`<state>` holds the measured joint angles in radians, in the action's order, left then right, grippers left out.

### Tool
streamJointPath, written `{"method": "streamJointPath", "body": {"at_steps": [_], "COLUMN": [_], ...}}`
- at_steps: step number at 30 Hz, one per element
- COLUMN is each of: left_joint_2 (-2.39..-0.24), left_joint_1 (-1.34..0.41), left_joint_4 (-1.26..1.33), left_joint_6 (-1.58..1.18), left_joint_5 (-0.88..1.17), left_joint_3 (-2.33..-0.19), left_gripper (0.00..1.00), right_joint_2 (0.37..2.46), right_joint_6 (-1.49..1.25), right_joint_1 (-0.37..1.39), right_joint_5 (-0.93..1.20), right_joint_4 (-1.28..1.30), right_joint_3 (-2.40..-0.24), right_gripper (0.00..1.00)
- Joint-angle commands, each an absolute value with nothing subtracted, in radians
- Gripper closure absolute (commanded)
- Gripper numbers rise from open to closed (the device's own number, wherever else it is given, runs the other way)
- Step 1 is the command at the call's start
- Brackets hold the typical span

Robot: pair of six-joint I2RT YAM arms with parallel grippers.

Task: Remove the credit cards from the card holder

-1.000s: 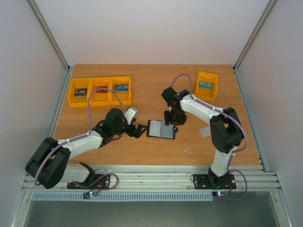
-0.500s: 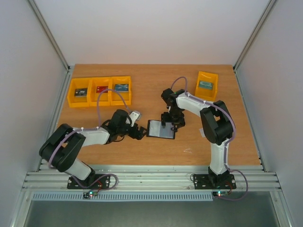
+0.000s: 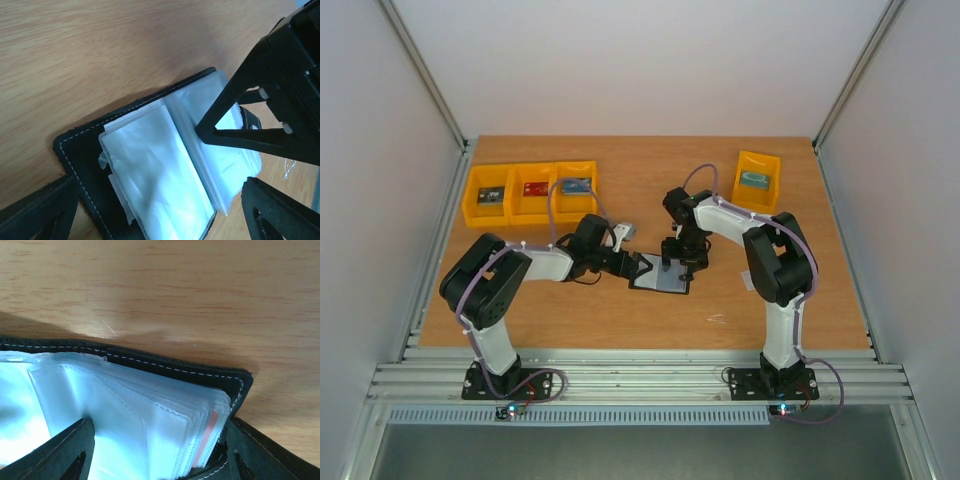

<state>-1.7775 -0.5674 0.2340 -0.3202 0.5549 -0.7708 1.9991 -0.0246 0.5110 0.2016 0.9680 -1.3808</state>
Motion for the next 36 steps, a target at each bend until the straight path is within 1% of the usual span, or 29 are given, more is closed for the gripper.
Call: {"method": "streamJointPath", "body": {"at_steps": [1,4,6,10,12,14,15,17,19,20,21,25,28,33,36], "left_joint_2": [-1.811,-1.82,-1.826,-1.837,-1.839,-1.839,-1.84,-1.841,-1.837,-1.833,-1.829,-1.771,-1.682,-1.449,-1.306], "left_joint_1": [-0.577,-0.58,-0.593,-0.608,-0.61,-0.611,-0.611,-0.61,-0.61,-0.61,-0.61,-0.608,-0.595,-0.586,-0.581], "left_joint_4": [0.282,0.372,0.411,0.454,0.462,0.462,0.463,0.463,0.464,0.469,0.475,0.463,0.396,0.248,0.217], "left_joint_6": [-0.369,-0.411,-0.419,-0.435,-0.448,-0.45,-0.448,-0.448,-0.449,-0.451,-0.45,-0.44,-0.39,-0.192,-0.08], "left_joint_5": [0.59,0.587,0.614,0.597,0.584,0.588,0.59,0.586,0.588,0.594,0.604,0.62,0.627,0.595,0.566], "left_joint_3": [-0.774,-0.75,-0.752,-0.766,-0.77,-0.772,-0.772,-0.773,-0.773,-0.773,-0.773,-0.792,-0.819,-0.86,-0.887], "left_gripper": [0.1,0.12,0.16,0.24,0.28,0.34,0.42,0.66,0.85,0.96,0.99,1.0,1.0,1.0,1.0], "right_joint_2": [2.034,2.021,2.007,1.983,1.97,1.951,1.945,1.936,1.928,1.923,1.917,1.863,1.772,1.579,1.416], "right_joint_6": [-0.027,-0.02,-0.02,-0.063,-0.082,-0.079,-0.072,-0.063,-0.063,-0.064,-0.064,-0.037,0.038,0.185,0.259], "right_joint_1": [0.518,0.508,0.499,0.457,0.437,0.428,0.427,0.426,0.424,0.421,0.417,0.388,0.347,0.304,0.301], "right_joint_5": [0.241,0.295,0.348,0.491,0.524,0.525,0.527,0.544,0.571,0.581,0.586,0.586,0.592,0.587,0.607], "right_joint_4": [0.912,0.875,0.839,0.761,0.735,0.727,0.728,0.725,0.714,0.708,0.705,0.728,0.762,0.878,0.921], "right_joint_3": [-1.333,-1.321,-1.308,-1.275,-1.258,-1.251,-1.251,-1.253,-1.251,-1.249,-1.249,-1.25,-1.246,-1.295,-1.335], "right_gripper": [0.3,0.35,0.4,0.46,0.51,0.56,0.6,0.67,0.74,0.76,0.76,0.74,0.68,0.59,0.52]}}
